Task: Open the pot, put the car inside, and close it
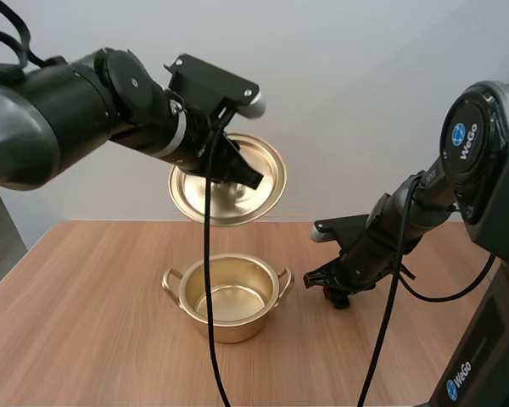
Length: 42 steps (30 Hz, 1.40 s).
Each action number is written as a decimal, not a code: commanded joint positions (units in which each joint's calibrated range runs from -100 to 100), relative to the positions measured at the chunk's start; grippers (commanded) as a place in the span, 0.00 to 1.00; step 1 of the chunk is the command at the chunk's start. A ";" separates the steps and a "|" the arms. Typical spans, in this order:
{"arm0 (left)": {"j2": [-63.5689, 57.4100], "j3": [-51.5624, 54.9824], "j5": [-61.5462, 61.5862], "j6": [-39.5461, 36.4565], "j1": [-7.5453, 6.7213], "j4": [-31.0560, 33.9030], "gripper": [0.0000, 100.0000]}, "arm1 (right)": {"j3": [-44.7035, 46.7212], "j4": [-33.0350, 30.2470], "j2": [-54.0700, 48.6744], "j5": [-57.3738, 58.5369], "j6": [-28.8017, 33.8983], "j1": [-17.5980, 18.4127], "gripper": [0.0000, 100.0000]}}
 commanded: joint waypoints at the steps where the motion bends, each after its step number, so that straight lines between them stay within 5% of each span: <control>1: -1.44 -2.74 0.16 -0.93 0.01 0.07 0.00 | -0.05 -0.04 -0.02 -0.12 0.03 0.05 0.11; 2: -1.98 -3.78 0.16 -1.52 0.01 0.21 0.00 | -0.05 -0.04 -0.02 -0.12 0.03 0.05 0.00; 15: -8.07 -15.18 6.26 -8.13 0.01 7.27 0.00 | -7.75 2.97 -11.87 10.06 -1.70 1.41 0.00; 22: -8.07 -17.38 4.88 -9.50 0.01 5.11 0.00 | -13.58 10.00 -13.94 22.38 -4.32 8.47 0.00; 28: -8.07 -19.73 6.27 -9.50 0.01 4.25 0.00 | -13.58 8.44 -12.07 24.97 -5.34 16.66 0.00; 34: -7.93 -19.83 8.07 -9.50 0.01 4.25 0.00 | -13.58 7.59 -8.77 29.80 -5.34 17.74 0.00; 35: -7.50 -19.83 8.47 -9.50 0.01 4.25 0.00 | -13.58 7.59 -8.37 30.52 -5.34 17.74 0.10; 38: -7.25 -19.83 9.51 -9.50 0.01 4.25 0.00 | -13.58 7.59 -8.28 30.28 -5.00 17.74 0.74; 39: -7.25 -19.83 9.76 -9.50 0.01 4.25 0.00 | -13.58 7.46 -8.28 29.89 -4.61 17.74 0.83; 42: -7.25 -19.83 11.44 -9.76 0.01 4.25 0.00 | -13.46 7.02 -8.28 29.15 -4.15 17.60 0.63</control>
